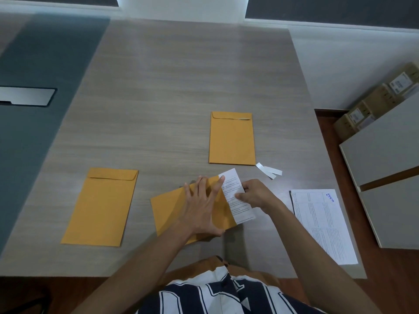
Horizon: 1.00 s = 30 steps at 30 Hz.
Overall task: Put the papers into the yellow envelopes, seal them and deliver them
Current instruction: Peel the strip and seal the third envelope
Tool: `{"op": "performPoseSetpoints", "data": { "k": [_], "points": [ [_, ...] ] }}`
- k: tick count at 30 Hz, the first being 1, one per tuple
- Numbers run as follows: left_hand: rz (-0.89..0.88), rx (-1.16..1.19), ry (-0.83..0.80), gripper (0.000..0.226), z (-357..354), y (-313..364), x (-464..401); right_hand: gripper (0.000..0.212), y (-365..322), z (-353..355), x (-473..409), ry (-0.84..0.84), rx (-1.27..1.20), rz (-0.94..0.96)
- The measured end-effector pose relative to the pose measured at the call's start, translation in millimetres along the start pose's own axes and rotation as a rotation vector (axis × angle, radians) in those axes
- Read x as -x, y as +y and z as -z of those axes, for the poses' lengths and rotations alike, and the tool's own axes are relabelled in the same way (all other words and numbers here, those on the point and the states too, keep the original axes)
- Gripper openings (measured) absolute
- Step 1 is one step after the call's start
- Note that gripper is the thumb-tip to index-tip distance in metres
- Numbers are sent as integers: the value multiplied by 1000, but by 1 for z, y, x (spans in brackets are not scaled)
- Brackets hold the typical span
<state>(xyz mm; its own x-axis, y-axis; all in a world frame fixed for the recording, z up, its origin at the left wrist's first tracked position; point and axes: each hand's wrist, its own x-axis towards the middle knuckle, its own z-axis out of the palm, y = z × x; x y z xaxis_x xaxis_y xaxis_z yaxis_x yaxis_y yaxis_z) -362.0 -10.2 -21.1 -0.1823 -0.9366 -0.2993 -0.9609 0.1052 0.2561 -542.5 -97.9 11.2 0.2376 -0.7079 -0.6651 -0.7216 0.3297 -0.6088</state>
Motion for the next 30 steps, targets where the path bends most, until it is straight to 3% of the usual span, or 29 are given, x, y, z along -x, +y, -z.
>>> {"op": "performPoseSetpoints", "data": {
  "k": [8, 12, 16, 25, 30],
  "points": [
    [-19, -8, 21, 145, 2, 3, -2, 25, -6, -10, 2, -35, 47, 26],
    [-31, 3, 28, 143, 3, 2, 0, 11, -1, 2, 2, -25, -11, 14],
    [-48, 12, 37, 143, 7, 6, -2, 15, -4, 1, 1, -28, 30, 0],
    [-57, -16, 48, 143, 4, 6, -3, 18, -5, -8, -1, -142, -45, -10],
    [-25, -57, -30, 136, -8, -3, -8, 9, 5, -1, -1, 71, -161, 34]
  ]
}}
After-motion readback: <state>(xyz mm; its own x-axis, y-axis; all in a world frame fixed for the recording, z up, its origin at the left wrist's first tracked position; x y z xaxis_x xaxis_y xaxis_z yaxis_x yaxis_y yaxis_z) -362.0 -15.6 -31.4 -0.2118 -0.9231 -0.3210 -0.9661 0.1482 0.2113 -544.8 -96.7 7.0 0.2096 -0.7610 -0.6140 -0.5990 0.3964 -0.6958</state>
